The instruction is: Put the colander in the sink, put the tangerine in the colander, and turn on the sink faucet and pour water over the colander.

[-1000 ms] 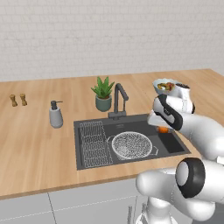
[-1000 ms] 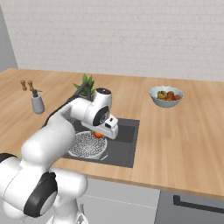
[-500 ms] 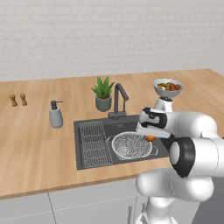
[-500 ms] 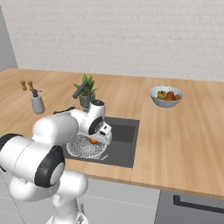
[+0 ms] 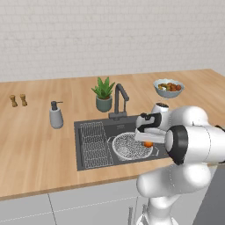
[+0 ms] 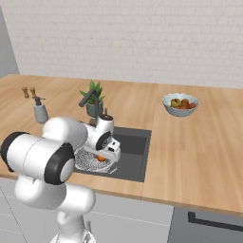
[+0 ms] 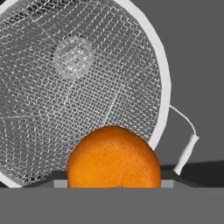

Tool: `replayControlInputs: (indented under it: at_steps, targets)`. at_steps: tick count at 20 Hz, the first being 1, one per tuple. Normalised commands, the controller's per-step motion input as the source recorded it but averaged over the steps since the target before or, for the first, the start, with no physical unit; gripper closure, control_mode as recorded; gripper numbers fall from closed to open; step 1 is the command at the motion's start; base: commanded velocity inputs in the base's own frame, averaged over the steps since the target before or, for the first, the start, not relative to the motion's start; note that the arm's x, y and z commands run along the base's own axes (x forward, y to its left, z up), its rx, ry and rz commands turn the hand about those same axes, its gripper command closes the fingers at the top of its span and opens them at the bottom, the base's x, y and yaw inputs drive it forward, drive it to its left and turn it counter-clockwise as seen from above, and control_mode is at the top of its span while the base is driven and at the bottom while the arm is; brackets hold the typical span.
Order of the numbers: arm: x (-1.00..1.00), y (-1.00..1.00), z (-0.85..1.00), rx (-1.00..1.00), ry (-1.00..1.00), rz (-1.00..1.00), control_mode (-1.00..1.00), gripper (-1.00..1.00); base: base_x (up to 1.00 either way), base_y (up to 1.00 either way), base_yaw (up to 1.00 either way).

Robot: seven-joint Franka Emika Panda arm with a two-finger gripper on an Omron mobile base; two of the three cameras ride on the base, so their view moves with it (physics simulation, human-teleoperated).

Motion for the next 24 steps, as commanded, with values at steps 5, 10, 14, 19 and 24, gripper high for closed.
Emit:
replayControlInputs:
  at_steps: [5,10,14,19,24]
  targets:
    - [0.08,0.0,-0.28,0.0,0.0,0.01,-1.0,1.0,0.0,0.0,0.0]
    - [0.01,0.0,-0.06,0.0,0.0,0.0,-1.0,1.0,0.0,0.0,0.0]
    - [0.0,0.0,0.0,0.0,0.0,0.0,-1.0,1.0,0.0,0.0,0.0]
    - [0.0,0.04,-0.05,0.0,0.0,0.0,-1.0,1.0,0.0,0.0,0.0]
    - [0.07,0.08,-0.16,0.0,0.0,0.0,-1.0,1.0,0.0,0.0,0.0]
